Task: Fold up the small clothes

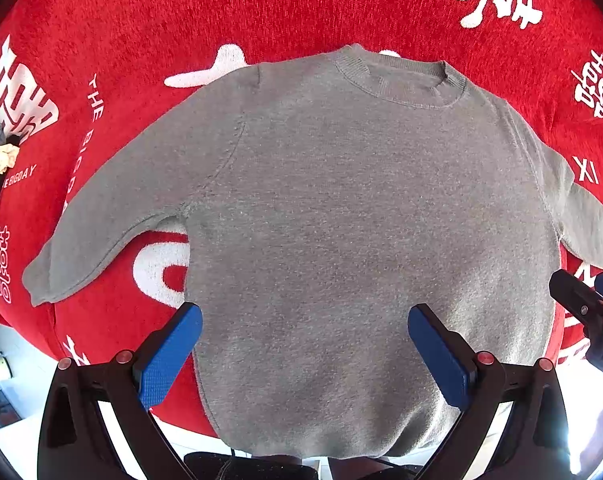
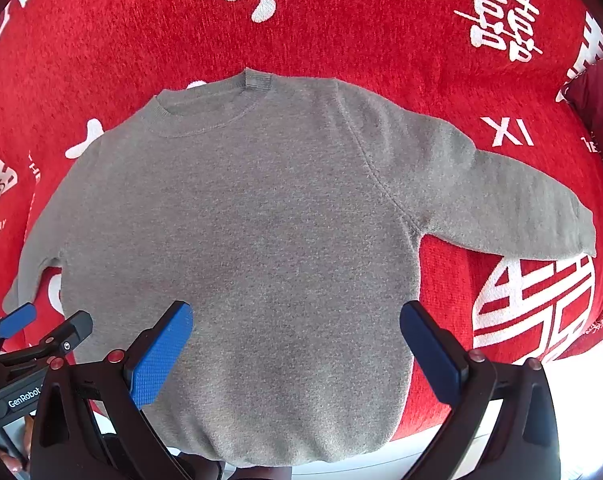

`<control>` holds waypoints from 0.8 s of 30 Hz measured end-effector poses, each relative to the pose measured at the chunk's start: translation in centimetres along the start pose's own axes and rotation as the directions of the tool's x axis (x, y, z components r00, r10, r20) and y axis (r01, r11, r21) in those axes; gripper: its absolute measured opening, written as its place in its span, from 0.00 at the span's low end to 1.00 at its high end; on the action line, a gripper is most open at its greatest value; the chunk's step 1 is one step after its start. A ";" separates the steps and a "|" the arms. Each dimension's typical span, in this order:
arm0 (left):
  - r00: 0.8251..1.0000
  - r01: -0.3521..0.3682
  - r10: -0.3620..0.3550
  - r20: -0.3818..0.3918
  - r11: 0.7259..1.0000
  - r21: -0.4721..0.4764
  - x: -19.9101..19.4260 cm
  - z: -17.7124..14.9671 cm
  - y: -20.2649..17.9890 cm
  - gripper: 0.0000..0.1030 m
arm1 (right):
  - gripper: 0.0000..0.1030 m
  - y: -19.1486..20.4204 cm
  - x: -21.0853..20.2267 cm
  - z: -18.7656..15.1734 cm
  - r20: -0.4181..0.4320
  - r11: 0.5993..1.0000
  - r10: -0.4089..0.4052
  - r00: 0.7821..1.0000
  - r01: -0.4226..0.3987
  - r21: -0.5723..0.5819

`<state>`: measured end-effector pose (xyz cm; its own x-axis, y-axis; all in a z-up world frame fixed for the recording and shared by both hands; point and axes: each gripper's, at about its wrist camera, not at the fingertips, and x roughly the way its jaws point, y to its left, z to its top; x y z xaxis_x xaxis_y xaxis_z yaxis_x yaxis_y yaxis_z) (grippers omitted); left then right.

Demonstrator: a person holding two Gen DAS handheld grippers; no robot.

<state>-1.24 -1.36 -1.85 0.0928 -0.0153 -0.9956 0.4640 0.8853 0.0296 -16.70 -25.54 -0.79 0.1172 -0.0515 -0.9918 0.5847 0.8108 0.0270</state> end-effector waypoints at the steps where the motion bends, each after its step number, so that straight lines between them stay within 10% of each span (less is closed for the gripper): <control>1: 1.000 -0.001 0.001 0.000 1.000 0.000 0.0 0.0 0.0 1.00 | 1.00 0.0 0.0 0.0 -0.001 1.000 -0.001 1.000 0.001 -0.003; 24: 1.000 0.000 0.000 0.011 1.000 0.000 -0.3 -0.3 0.2 1.00 | 1.00 0.8 0.3 -0.5 -0.026 1.000 0.008 1.000 -0.008 -0.028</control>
<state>-1.45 -1.09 -1.62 0.1023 -0.0203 -0.9946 0.4637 0.8855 0.0296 -16.60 -24.65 -1.17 0.1005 -0.0300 -0.9945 0.5608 0.8273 0.0317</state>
